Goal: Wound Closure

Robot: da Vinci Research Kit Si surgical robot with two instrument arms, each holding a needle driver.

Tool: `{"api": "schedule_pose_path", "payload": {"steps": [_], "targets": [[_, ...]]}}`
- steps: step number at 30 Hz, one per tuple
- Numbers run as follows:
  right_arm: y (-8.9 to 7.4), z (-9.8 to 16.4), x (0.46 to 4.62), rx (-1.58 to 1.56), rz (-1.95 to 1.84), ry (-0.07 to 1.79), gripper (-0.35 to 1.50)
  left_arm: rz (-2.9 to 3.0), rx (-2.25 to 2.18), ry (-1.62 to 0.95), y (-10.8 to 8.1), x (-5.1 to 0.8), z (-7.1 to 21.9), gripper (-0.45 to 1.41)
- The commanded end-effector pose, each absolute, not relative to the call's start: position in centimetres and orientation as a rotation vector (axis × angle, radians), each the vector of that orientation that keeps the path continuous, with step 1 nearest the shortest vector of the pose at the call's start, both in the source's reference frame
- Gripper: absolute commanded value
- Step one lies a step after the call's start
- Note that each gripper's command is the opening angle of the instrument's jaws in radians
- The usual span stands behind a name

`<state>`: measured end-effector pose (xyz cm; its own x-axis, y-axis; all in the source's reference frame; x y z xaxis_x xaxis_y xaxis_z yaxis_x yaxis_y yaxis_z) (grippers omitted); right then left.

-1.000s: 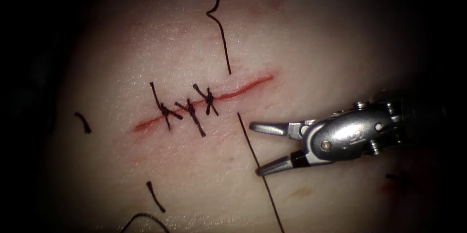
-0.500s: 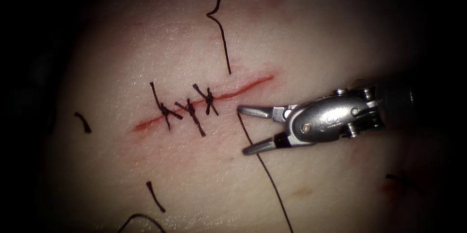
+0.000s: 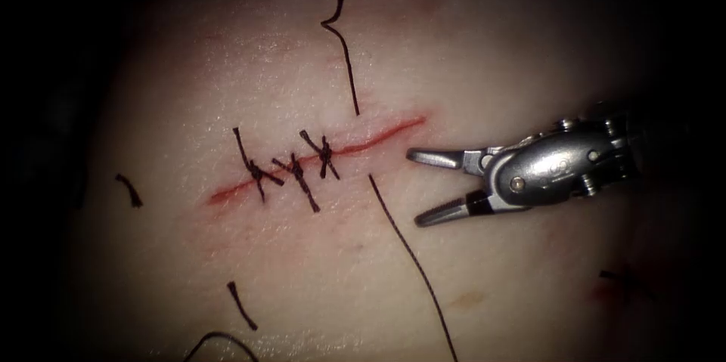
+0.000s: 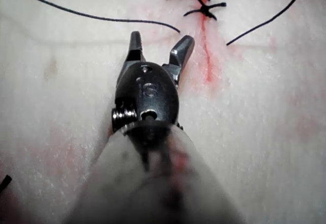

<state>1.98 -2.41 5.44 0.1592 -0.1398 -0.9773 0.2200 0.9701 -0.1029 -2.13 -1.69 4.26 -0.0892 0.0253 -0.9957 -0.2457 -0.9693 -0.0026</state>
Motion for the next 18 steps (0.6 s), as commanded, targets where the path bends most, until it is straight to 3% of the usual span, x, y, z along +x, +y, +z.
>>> {"api": "schedule_pose_path", "payload": {"steps": [1,15,18], "targets": [[-2.53,5.51,2.11,0.066,-0.261,1.386,1.01,2.177,-1.986,0.241,-1.72,-2.18,4.32,-0.45],[-2.56,5.55,2.41,0.011,-0.271,1.396,1.01,2.177,-1.987,0.239,-1.72,-2.17,4.32,-0.45],[-2.57,5.54,2.44,0.013,-0.272,1.405,0.91,2.177,-1.987,0.239,-1.73,-2.16,4.32,-0.45]]}}
